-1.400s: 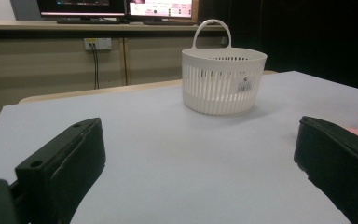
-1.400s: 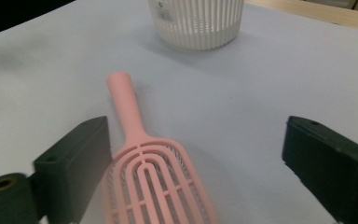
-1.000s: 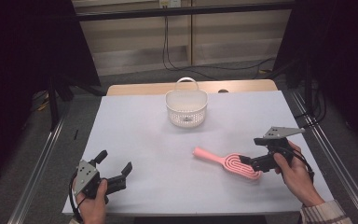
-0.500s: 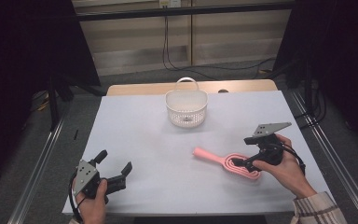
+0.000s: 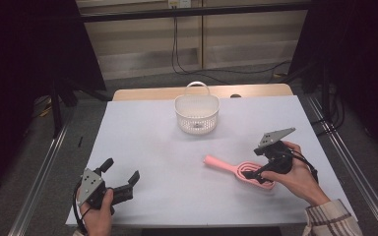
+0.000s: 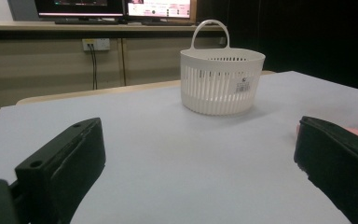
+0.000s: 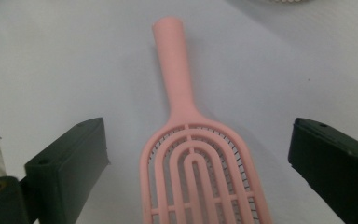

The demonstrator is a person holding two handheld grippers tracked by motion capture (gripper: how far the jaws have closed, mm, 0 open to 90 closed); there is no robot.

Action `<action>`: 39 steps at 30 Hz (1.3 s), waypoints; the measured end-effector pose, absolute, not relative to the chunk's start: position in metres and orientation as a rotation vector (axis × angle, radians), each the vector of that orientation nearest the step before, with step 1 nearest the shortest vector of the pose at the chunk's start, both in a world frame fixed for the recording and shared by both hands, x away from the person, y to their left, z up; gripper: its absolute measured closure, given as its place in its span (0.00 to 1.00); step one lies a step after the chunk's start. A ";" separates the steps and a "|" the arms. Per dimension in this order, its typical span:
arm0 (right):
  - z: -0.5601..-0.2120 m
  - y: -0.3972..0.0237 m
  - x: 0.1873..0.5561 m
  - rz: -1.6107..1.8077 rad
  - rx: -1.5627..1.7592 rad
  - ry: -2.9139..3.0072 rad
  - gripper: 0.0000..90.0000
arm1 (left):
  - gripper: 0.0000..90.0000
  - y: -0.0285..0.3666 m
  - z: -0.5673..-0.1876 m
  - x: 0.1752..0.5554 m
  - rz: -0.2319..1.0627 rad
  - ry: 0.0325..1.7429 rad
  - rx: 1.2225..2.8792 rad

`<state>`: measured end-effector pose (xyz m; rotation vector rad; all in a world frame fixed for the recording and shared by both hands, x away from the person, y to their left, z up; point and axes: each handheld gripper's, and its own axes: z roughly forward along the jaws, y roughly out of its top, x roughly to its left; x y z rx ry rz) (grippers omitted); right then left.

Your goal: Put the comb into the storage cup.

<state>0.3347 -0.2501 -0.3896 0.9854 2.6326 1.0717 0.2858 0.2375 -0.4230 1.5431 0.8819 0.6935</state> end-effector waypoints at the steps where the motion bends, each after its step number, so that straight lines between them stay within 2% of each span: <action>1: -0.389 -0.249 0.335 1.060 0.958 2.650 0.05 | 0.02 0.237 -0.423 0.286 0.694 0.882 1.544; 18: -0.401 -0.236 0.342 0.803 0.947 2.803 0.09 | 0.02 0.237 -0.423 0.286 0.685 0.876 1.555; 20: -0.402 -0.234 0.341 0.781 0.892 2.802 0.13 | 0.02 0.237 -0.424 0.286 0.685 0.880 1.554; 22: -0.406 -0.232 0.340 0.745 0.911 2.826 0.10 | 0.02 0.238 -0.423 0.286 0.690 0.881 1.551; 27: -0.413 -0.236 0.343 0.708 0.937 2.834 0.10 | 0.02 0.237 -0.424 0.287 0.687 0.884 1.553; 35: -0.416 -0.234 0.346 0.685 0.917 2.864 0.18 | 0.02 0.238 -0.424 0.287 0.683 0.886 1.556; 39: -0.417 -0.233 0.346 0.661 0.918 2.871 0.18 | 0.02 0.238 -0.424 0.287 0.677 0.889 1.551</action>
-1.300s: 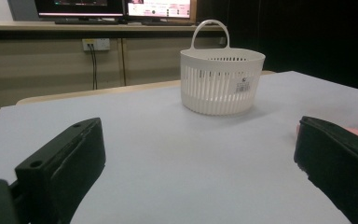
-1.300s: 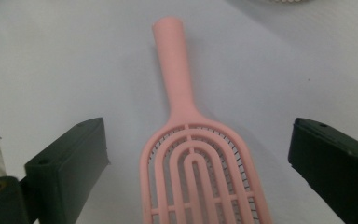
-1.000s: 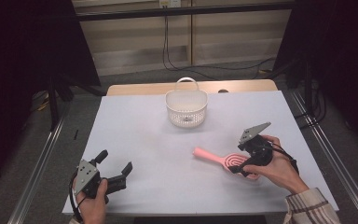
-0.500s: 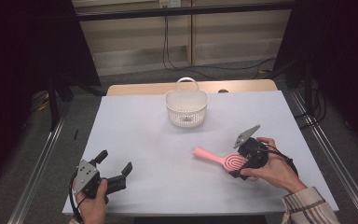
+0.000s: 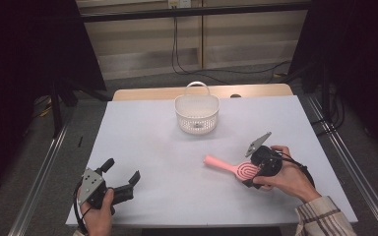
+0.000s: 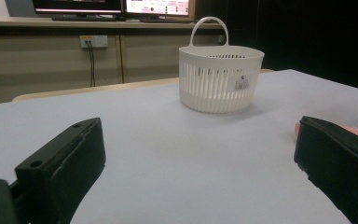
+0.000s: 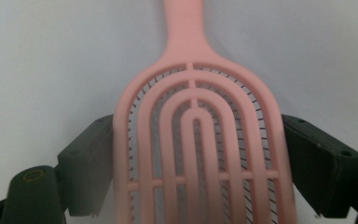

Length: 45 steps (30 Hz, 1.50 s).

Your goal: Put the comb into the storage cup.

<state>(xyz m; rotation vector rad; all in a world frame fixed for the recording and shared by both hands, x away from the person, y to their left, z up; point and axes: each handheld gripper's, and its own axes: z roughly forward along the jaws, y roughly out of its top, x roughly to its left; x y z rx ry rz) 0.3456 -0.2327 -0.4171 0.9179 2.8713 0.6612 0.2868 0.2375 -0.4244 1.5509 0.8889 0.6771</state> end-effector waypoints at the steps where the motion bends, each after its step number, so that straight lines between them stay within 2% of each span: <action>1: -0.417 -0.232 0.346 0.651 0.915 2.875 0.18 | 0.02 0.237 -0.424 0.287 0.677 0.889 1.551; 9: -0.421 -0.226 0.348 0.589 0.903 2.908 0.17 | 0.02 0.238 -0.424 0.287 0.683 0.892 1.553; 23: -0.425 -0.221 0.351 0.587 0.885 2.964 0.20 | 0.02 0.238 -0.424 0.287 0.682 0.888 1.555; 35: -0.429 -0.220 0.352 0.542 0.878 2.969 0.19 | 0.02 0.238 -0.424 0.287 0.684 0.889 1.556; 40: -0.429 -0.219 0.351 0.534 0.873 2.958 0.13 | 0.02 0.238 -0.424 0.287 0.683 0.889 1.550; 45: -0.431 -0.219 0.351 0.518 0.876 2.965 0.14 | 0.02 0.238 -0.424 0.287 0.679 0.891 1.549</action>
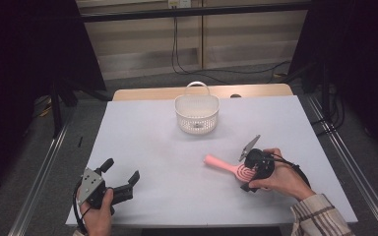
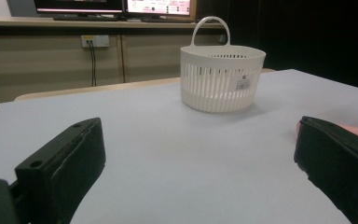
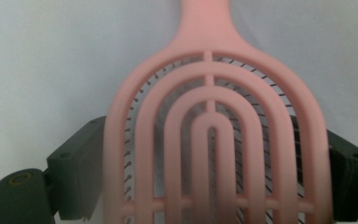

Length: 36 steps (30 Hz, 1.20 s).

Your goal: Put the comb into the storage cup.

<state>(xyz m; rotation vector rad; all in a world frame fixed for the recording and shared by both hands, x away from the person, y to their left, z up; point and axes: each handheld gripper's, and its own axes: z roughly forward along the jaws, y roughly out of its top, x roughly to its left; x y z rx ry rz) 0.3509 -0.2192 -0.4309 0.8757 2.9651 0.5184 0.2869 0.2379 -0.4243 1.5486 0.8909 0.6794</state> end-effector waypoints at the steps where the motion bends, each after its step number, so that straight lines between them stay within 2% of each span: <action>1: -0.431 -0.219 0.351 0.519 0.869 2.964 0.14 | 0.02 0.238 -0.424 0.287 0.679 0.891 1.550; 7: -0.431 -0.219 0.351 0.506 0.856 2.961 0.16 | 0.02 0.238 -0.424 0.287 0.680 0.892 1.547; 10: -0.430 -0.219 0.350 0.493 0.843 2.948 0.21 | 0.02 0.238 -0.424 0.287 0.679 0.891 1.549; 36: -0.425 -0.220 0.350 0.486 0.872 2.961 0.21 | 0.02 0.238 -0.424 0.287 0.683 0.888 1.552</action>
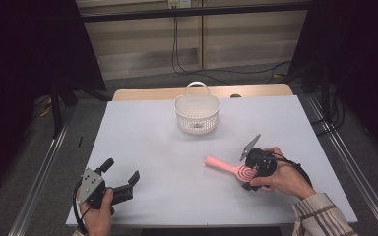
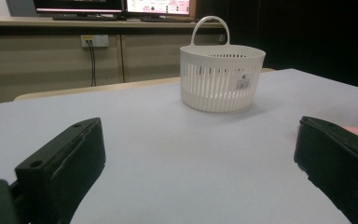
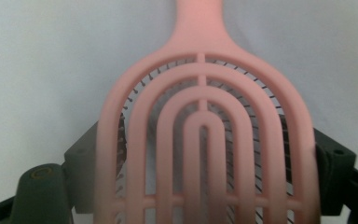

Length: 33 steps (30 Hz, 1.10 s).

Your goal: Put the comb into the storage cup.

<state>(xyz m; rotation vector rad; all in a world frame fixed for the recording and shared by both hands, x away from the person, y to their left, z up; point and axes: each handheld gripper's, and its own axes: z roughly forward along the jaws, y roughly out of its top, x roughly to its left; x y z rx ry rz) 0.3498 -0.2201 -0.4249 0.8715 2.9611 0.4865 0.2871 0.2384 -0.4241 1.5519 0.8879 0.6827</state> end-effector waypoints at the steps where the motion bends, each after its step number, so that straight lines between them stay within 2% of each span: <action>1: -0.424 -0.220 0.350 0.493 0.874 2.960 0.22 | 0.02 0.238 -0.424 0.287 0.682 0.888 1.552; 33: -0.402 -0.232 0.348 0.620 0.901 2.867 0.22 | 0.02 0.240 -0.424 0.288 0.680 0.890 1.580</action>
